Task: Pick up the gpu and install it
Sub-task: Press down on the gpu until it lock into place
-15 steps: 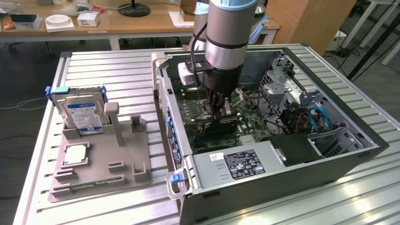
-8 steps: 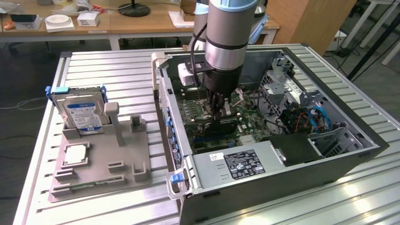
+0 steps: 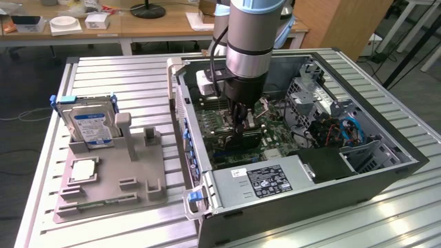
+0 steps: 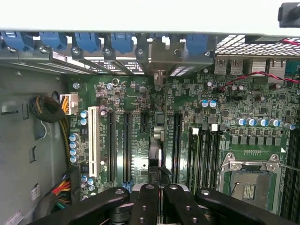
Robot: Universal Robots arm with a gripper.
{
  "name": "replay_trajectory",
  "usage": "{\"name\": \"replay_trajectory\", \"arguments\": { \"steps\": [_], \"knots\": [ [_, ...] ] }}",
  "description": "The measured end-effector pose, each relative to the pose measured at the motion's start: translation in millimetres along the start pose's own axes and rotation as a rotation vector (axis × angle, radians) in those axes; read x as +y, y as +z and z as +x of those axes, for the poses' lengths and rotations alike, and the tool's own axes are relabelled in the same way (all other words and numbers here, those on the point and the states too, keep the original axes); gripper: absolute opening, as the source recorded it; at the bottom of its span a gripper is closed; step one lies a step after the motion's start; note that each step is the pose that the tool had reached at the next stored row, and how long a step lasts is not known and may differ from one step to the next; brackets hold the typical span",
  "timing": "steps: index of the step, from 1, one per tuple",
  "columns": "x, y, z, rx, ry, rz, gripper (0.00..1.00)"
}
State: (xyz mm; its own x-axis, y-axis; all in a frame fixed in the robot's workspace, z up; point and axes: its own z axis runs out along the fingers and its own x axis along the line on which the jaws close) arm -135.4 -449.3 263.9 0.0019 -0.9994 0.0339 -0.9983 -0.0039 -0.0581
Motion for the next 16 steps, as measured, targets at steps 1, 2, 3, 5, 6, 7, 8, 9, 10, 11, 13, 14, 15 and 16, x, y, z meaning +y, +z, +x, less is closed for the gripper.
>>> {"name": "replay_trajectory", "arguments": {
  "steps": [1,2,3,5,6,7,8,9,10,11,13,14,15,16],
  "knots": [
    [0.0,0.0,0.0,0.0,0.0,0.0,0.11],
    [0.0,0.1,0.0,-0.0001,0.0,0.0,0.11],
    [0.0,0.1,0.0,-0.0001,0.0,0.0,0.11],
    [0.0,1.3,-0.1,-0.0002,0.0,0.0002,0.11],
    [0.2,1.7,-0.1,0.0,0.0,0.0001,0.11],
    [0.3,1.8,-0.1,-0.0003,0.0,-0.0001,0.11],
    [0.5,1.8,-0.1,-0.0001,0.0,0.0001,0.11],
    [0.6,1.9,-0.1,-0.0002,0.0,0.0001,0.11],
    [0.8,1.8,-0.1,-0.0001,0.0,0.0002,0.11],
    [0.9,1.5,-0.1,-0.0004,0.0,0.0002,0.11],
    [1.0,-1.9,-0.1,-0.0017,0.0,0.0008,0.11],
    [0.9,-6.4,0.2,-0.0006,0.0,0.0003,0.11],
    [0.9,-10.5,0.3,-0.0001,0.0,0.0,0.11],
    [1.7,-12.9,0.4,-0.0004,0.0,0.0002,0.11]
  ]
}}
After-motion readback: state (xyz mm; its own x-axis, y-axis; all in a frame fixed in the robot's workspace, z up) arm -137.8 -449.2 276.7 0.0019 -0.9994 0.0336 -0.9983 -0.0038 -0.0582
